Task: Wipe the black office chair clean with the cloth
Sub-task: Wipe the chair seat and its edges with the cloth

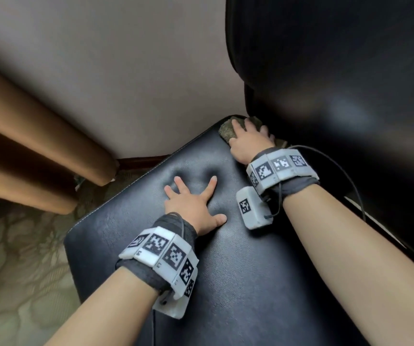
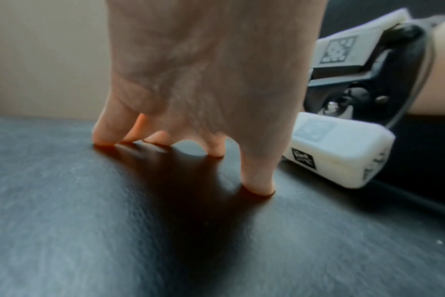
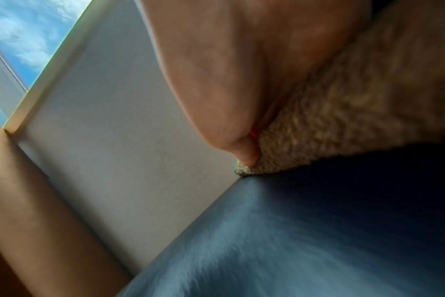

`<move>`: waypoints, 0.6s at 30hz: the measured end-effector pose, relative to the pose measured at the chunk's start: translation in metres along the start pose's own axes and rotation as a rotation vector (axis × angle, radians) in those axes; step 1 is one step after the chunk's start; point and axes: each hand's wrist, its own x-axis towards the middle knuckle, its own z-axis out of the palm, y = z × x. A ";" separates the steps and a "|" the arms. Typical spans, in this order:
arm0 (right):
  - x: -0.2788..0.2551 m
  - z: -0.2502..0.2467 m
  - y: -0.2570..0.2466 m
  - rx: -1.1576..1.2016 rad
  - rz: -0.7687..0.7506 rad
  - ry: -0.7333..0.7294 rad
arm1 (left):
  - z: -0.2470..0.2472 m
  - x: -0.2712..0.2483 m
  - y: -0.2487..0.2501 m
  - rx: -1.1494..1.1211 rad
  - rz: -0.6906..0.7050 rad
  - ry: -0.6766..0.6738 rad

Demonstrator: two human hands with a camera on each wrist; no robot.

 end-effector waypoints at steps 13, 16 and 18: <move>0.005 -0.003 0.004 0.068 0.013 -0.007 | 0.001 0.000 0.001 0.017 -0.006 0.001; 0.014 -0.004 -0.004 0.033 0.021 -0.006 | 0.000 0.001 0.001 0.018 -0.012 0.000; 0.017 -0.006 -0.007 0.039 0.029 -0.014 | -0.001 0.002 0.000 0.009 -0.015 -0.011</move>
